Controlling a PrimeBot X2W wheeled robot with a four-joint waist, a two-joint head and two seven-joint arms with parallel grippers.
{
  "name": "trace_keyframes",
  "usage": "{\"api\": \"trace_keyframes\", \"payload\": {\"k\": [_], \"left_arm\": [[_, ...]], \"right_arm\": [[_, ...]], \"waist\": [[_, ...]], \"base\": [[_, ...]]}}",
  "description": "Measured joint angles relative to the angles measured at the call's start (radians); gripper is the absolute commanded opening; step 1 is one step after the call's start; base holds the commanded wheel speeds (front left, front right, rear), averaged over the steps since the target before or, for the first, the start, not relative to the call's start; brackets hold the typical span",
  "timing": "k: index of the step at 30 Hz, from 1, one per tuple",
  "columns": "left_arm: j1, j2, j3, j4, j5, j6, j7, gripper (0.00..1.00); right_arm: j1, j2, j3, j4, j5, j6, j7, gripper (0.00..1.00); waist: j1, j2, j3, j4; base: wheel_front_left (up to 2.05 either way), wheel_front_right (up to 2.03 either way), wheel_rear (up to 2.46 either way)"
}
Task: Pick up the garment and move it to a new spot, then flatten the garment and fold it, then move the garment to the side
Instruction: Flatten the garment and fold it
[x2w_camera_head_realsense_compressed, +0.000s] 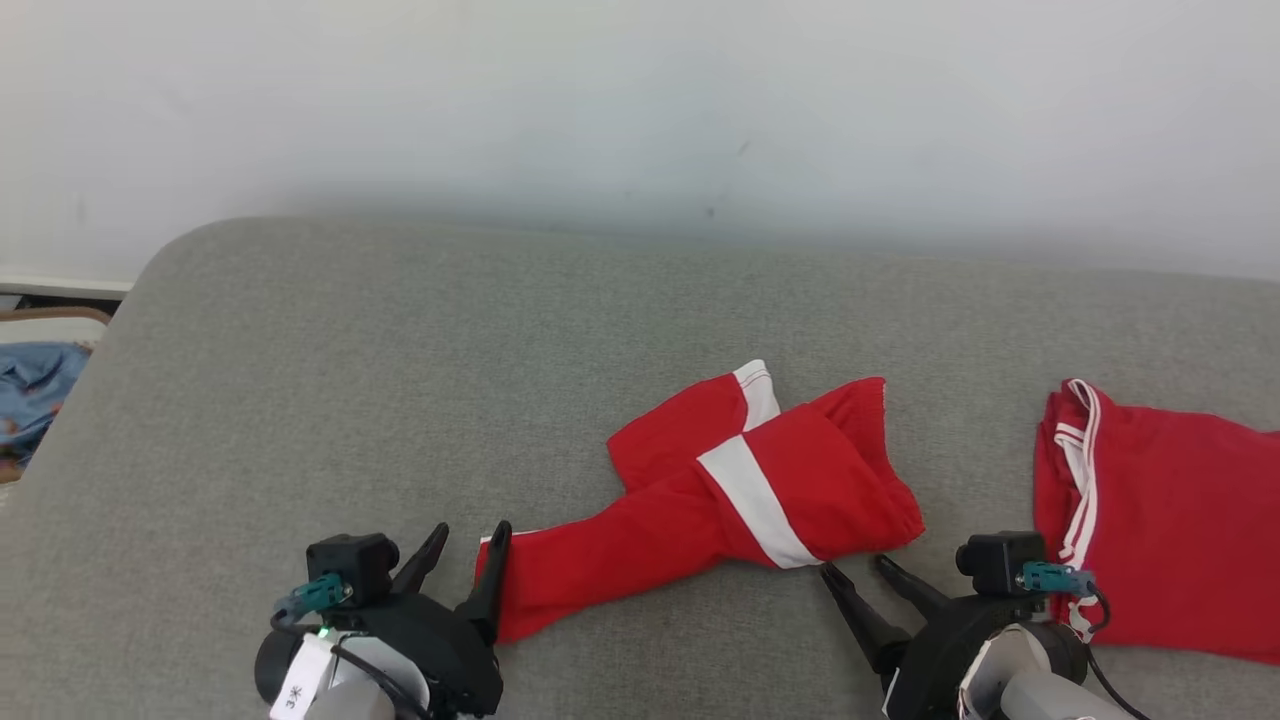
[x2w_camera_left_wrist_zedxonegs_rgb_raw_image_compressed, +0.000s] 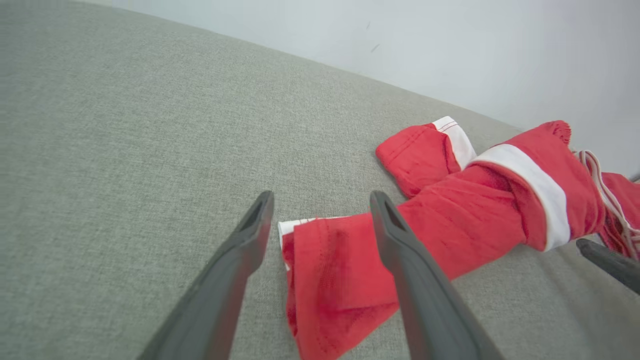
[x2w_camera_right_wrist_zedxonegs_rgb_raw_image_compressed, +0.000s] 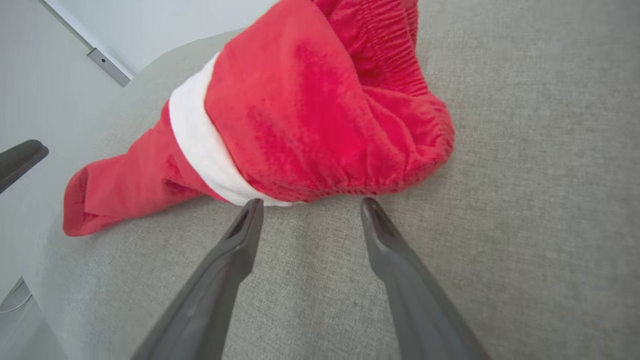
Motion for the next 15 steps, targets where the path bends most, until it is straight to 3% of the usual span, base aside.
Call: {"api": "trace_keyframes", "payload": {"k": [11, 13, 15], "left_arm": [[-0.007, -0.012, 0.012, -0.053, 0.021, 0.012, -0.002, 1.0], [-0.006, -0.008, 0.016, -0.063, 0.025, 0.019, -0.002, 1.0], [-0.004, -0.004, 0.019, -0.066, 0.026, 0.019, -0.002, 1.0]], "right_arm": [[-0.014, 0.034, -0.005, 0.069, 0.012, 0.0, 0.016, 1.0], [-0.025, 0.044, -0.002, 0.078, 0.012, 0.002, 0.018, 0.61], [-0.032, 0.048, -0.002, 0.081, 0.012, 0.002, 0.018, 0.0]], "waist": [[0.0, 0.0, 0.016, 0.066], [0.0, 0.0, 0.019, 0.075], [0.0, 0.0, 0.021, 0.077]], "base": [[0.0, 0.0, 0.0], [0.0, 0.0, 0.0], [0.0, 0.0, 0.0]]}}
